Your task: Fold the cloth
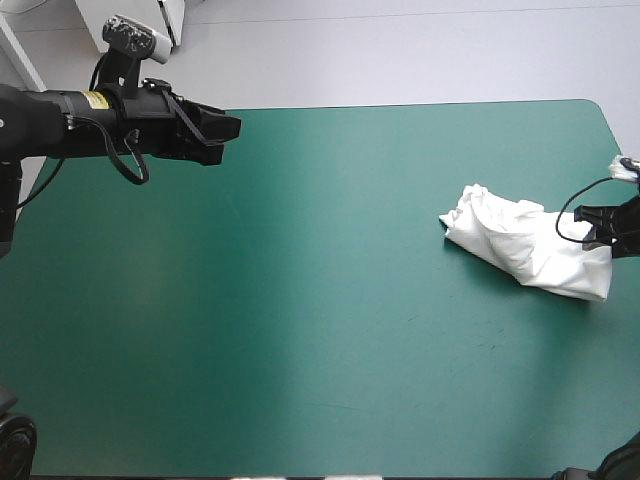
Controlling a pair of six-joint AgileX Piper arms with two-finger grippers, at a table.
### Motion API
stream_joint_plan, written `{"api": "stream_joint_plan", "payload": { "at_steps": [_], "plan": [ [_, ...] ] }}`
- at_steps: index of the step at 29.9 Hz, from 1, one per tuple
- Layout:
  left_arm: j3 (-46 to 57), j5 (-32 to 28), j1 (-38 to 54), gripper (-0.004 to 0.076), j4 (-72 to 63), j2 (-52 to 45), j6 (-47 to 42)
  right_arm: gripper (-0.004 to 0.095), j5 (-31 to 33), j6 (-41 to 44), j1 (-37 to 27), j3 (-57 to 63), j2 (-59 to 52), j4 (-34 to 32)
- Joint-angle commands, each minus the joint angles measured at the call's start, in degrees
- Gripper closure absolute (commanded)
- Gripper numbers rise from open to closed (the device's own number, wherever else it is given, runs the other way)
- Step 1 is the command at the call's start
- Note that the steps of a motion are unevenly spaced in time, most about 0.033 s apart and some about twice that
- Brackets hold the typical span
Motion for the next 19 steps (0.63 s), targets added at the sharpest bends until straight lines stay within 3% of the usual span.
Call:
{"api": "stream_joint_plan", "payload": {
  "at_steps": [1,7,14,19],
  "plan": [
    [-1.4,1.5,0.0,0.0500,-2.6,-2.3,-0.1,0.0356,-0.5,0.0,-1.8,-1.2,-2.6,1.5],
    [-1.4,1.5,0.0,0.0499,1.3,-4.6,-0.1,0.0356,0.9,-0.5,-3.5,-5.3,-2.7,13.2],
    [-1.4,1.5,0.0,0.0499,10.2,-8.3,-1.0,0.0356,2.6,-6.5,-3.4,-15.5,-3.7,38.2],
    [-1.4,1.5,0.0,0.0499,11.7,-9.9,-2.3,0.0356,2.6,-7.9,-3.4,-19.6,-9.0,41.9]
  ]
}}
